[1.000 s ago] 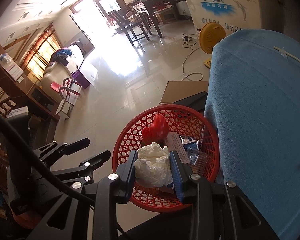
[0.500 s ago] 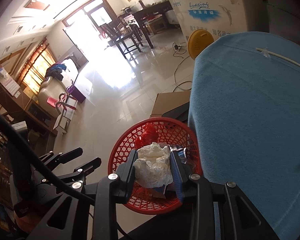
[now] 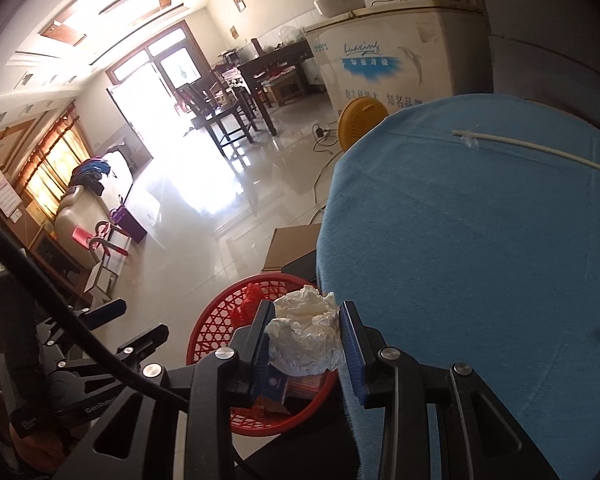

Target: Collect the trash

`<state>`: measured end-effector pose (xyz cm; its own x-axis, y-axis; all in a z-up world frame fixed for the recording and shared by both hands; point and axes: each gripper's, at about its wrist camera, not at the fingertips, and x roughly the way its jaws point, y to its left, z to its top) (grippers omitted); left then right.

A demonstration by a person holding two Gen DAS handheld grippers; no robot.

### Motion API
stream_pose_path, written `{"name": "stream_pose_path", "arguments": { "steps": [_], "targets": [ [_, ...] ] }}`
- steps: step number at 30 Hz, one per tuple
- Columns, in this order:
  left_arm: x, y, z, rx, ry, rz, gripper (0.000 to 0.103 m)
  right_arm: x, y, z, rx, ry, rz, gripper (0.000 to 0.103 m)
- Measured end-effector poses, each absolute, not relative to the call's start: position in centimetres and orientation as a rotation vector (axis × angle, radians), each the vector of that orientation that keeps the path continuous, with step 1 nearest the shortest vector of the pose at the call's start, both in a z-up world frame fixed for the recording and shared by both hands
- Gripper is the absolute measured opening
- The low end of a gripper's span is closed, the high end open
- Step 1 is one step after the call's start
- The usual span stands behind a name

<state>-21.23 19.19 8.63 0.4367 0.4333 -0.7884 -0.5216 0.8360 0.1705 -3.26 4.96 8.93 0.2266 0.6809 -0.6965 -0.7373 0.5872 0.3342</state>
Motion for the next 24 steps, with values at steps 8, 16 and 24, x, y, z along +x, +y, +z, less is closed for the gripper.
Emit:
{"name": "stream_pose_path", "arguments": {
  "steps": [8, 16, 24],
  "targets": [
    [-20.9, 18.6, 9.2, -0.074, 0.938, 0.604, 0.073, -3.7, 3.2, 10.2, -0.002, 0.868, 1.032, 0.038],
    [-21.5, 19.4, 8.9, -0.087, 0.953, 0.641, 0.073, -6.1, 7.1, 8.8, -0.027, 0.924, 1.156, 0.039],
    [-21.8, 19.8, 8.7, -0.095, 0.944, 0.652, 0.073, -6.3, 8.6, 8.6, 0.028, 0.928, 1.177, 0.076]
  ]
}}
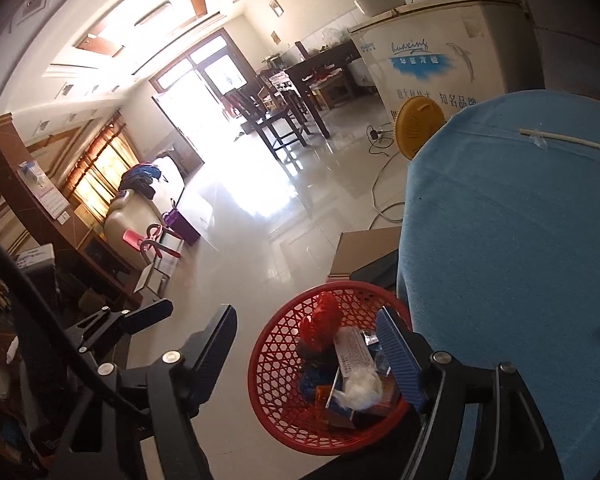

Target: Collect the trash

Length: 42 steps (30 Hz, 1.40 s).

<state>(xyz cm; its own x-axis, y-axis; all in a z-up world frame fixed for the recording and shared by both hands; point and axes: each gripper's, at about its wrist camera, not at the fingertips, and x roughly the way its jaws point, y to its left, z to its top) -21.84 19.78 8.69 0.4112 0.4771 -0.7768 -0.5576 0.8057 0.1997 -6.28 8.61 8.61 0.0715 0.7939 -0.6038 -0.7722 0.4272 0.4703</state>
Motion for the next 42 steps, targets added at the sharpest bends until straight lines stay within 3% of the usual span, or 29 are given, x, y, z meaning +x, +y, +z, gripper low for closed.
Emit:
{"name": "stream_pose_path", "arguments": {
  "steps": [17, 32, 42],
  "targets": [
    [-19.8, 17.4, 10.6, -0.032, 0.905, 0.640, 0.073, -2.0, 2.4, 9.4, 0.074, 0.863, 0.978, 0.076],
    [-11.9, 11.5, 13.4, 0.064, 0.860, 0.508, 0.073, 0.8, -5.8, 13.9, 0.004, 0.633, 0.730, 0.076],
    [-7.0, 6.9, 15.1, 0.100, 0.825, 0.415, 0.073, 2.6, -11.4, 15.1, 0.020, 0.589, 0.622, 0.076]
  ]
}}
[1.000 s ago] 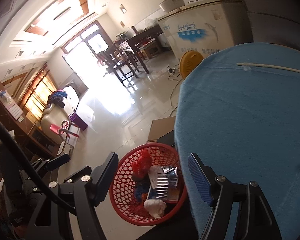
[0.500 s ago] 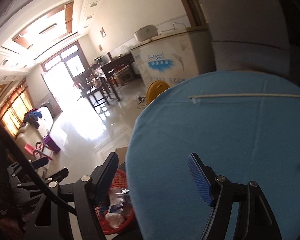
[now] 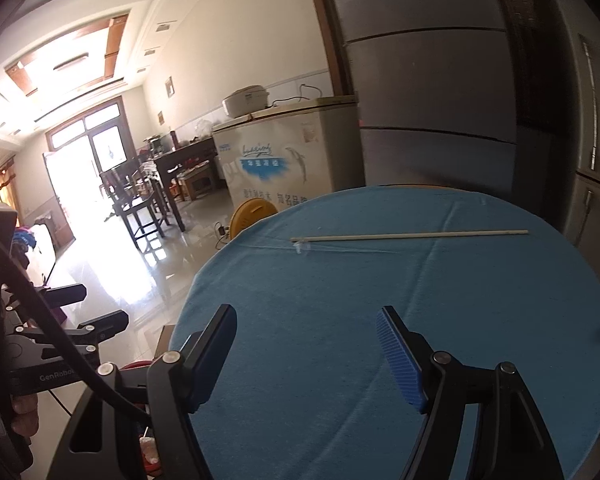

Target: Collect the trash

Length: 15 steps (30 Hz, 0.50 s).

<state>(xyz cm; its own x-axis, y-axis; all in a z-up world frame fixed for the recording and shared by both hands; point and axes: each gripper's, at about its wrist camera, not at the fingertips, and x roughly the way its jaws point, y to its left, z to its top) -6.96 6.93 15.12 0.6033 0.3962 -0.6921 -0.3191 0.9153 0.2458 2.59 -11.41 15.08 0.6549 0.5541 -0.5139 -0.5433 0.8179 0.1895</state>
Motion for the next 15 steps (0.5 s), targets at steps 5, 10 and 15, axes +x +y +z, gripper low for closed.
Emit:
{"name": "stream_pose_path", "arguments": {
  "steps": [5, 10, 15],
  "targets": [
    [-5.8, 5.4, 16.1, 0.104, 0.775, 0.394, 0.073, 3.4, -13.6, 15.2, 0.043, 0.582, 0.573, 0.076],
    [-4.5, 4.3, 17.0, 0.115, 0.719, 0.394, 0.073, 3.7, -15.3, 15.6, 0.042, 0.561, 0.532, 0.076],
    [-3.0, 3.0, 17.5, 0.107, 0.702, 0.352, 0.073, 3.5, -17.0, 16.2, 0.025, 0.531, 0.480, 0.076]
  ]
}}
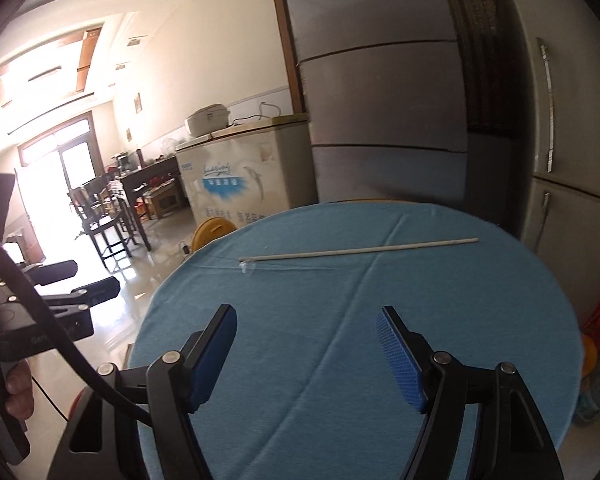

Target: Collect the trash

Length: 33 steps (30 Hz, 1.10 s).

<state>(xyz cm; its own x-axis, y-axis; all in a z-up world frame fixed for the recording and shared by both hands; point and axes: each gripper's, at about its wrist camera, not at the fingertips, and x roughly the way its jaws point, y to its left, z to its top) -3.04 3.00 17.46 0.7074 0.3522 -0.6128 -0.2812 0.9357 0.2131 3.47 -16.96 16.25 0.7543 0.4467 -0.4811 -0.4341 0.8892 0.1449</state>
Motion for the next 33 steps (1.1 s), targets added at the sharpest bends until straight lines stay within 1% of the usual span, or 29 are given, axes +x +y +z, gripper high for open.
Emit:
{"name": "stream_pose_path", "arguments": {
  "steps": [14, 33],
  "targets": [
    [-0.9, -1.3, 19.7, 0.136, 0.651, 0.254, 0.073, 3.7, -21.4, 18.3, 0.052, 0.483, 0.383, 0.076],
    [0.4, -3.5, 20.6, 0.162, 0.643, 0.207, 0.073, 4.3, -22.7, 20.1, 0.066, 0.446, 0.352, 0.076]
  ]
}}
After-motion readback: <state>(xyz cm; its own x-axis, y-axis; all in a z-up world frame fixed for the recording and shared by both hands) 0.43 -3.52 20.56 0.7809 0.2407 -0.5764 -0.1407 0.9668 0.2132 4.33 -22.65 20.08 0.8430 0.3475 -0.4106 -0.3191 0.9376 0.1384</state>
